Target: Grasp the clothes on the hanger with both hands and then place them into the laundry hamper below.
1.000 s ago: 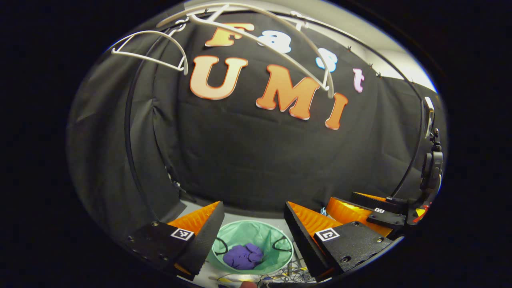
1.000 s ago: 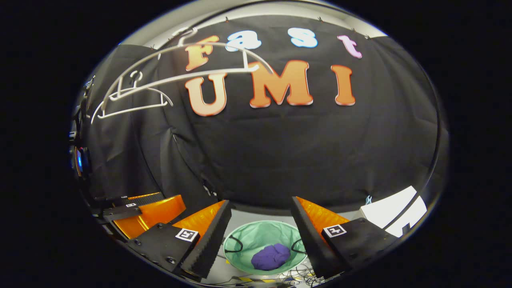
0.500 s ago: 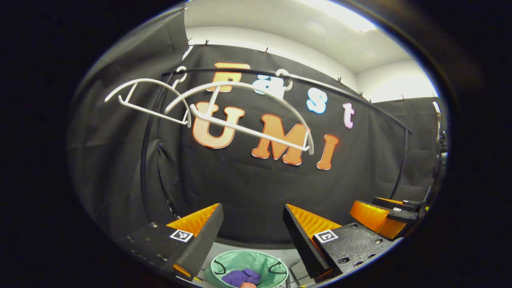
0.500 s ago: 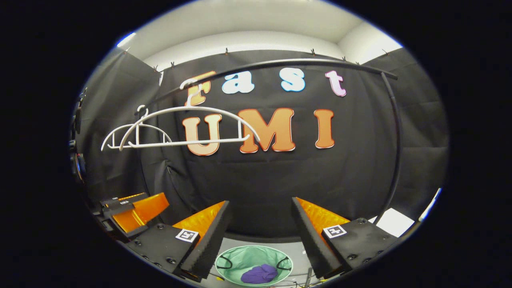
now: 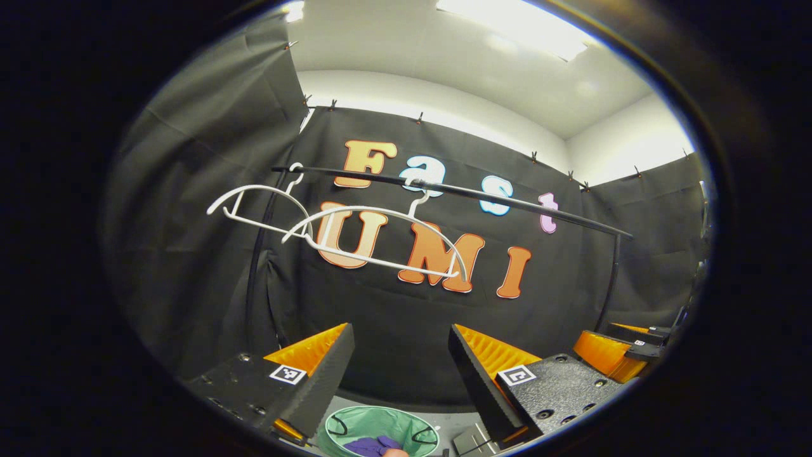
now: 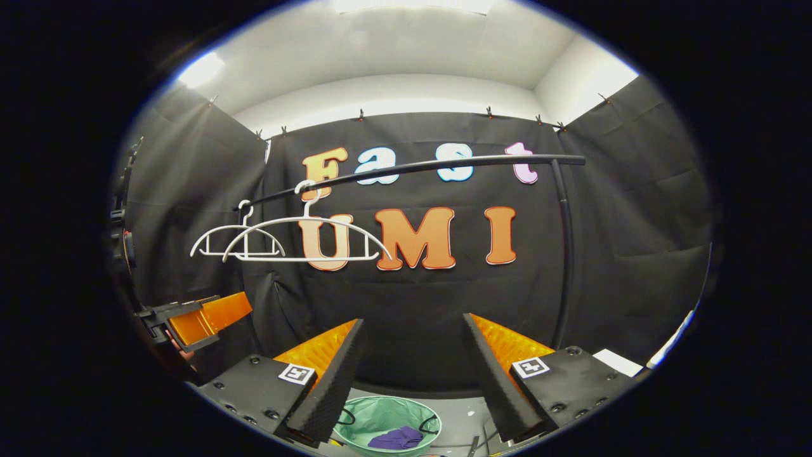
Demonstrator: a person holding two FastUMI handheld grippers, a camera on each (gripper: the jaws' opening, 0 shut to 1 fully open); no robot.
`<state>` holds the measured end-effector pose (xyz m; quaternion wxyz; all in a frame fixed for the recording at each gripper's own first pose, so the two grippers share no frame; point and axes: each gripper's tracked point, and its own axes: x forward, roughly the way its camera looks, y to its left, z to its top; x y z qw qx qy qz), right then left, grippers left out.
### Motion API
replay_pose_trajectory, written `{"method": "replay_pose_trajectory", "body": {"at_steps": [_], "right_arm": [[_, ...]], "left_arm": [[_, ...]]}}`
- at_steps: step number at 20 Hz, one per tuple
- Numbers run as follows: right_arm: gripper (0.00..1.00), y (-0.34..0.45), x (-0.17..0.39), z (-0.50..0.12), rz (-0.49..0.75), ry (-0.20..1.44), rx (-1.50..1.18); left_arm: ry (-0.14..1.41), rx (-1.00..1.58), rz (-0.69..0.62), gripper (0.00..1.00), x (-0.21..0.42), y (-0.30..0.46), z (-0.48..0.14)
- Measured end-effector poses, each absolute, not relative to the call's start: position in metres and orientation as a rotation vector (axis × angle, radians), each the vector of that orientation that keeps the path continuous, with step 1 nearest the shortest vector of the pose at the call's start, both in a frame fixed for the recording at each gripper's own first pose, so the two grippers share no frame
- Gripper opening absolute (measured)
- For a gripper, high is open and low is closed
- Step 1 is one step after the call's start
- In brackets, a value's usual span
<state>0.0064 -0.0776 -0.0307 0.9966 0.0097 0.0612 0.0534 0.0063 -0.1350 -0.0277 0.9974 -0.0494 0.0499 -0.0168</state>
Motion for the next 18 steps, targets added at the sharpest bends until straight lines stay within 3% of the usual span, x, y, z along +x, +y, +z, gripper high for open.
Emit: {"method": "replay_pose_trajectory", "body": {"at_steps": [2,3,6,7,8,9,10,11,15,16,17,18], "right_arm": [[0.89,-0.092,-0.011,-0.025,0.099,0.112,0.019],[0.89,-0.1,-0.02,-0.022,0.098,0.11,0.021],[0.89,-0.116,-0.046,-0.015,0.11,0.102,0.029],[0.89,-0.122,-0.055,-0.014,0.111,0.101,0.025],[0.89,-0.128,-0.063,-0.012,0.11,0.099,0.022],[0.98,-0.134,-0.07,-0.01,0.109,0.096,0.019],[0.98,-0.14,-0.076,-0.01,0.104,0.091,0.018],[0.98,-0.146,-0.081,-0.008,0.099,0.088,0.021],[0.98,-0.158,-0.097,-0.008,0.089,0.096,0.035],[0.98,-0.16,-0.099,-0.008,0.088,0.094,0.029],[0.98,-0.161,-0.101,-0.007,0.088,0.091,0.024],[0.98,-0.162,-0.103,-0.007,0.087,0.086,0.024]], "left_arm": [[0.098,-0.106,-0.038,0.91,-0.014,-0.151,-0.022],[0.098,-0.106,-0.038,0.99,-0.024,-0.159,-0.02],[0.094,-0.107,-0.048,0.95,-0.049,-0.183,-0.016],[0.094,-0.104,-0.051,0.99,-0.056,-0.191,-0.015],[0.092,-0.101,-0.049,0.95,-0.063,-0.195,-0.015],[0.092,-0.099,-0.051,0.91,-0.07,-0.201,-0.015],[0.091,-0.097,-0.055,0.99,-0.077,-0.21,-0.017],[0.091,-0.095,-0.06,0.99,-0.082,-0.216,-0.019],[0.095,-0.092,-0.08,0.91,-0.094,-0.237,-0.022],[0.094,-0.08,-0.079,0.99,-0.095,-0.24,-0.022],[0.094,-0.067,-0.077,0.95,-0.096,-0.24,-0.021],[0.095,-0.058,-0.076,0.99,-0.099,-0.241,-0.021]]}}
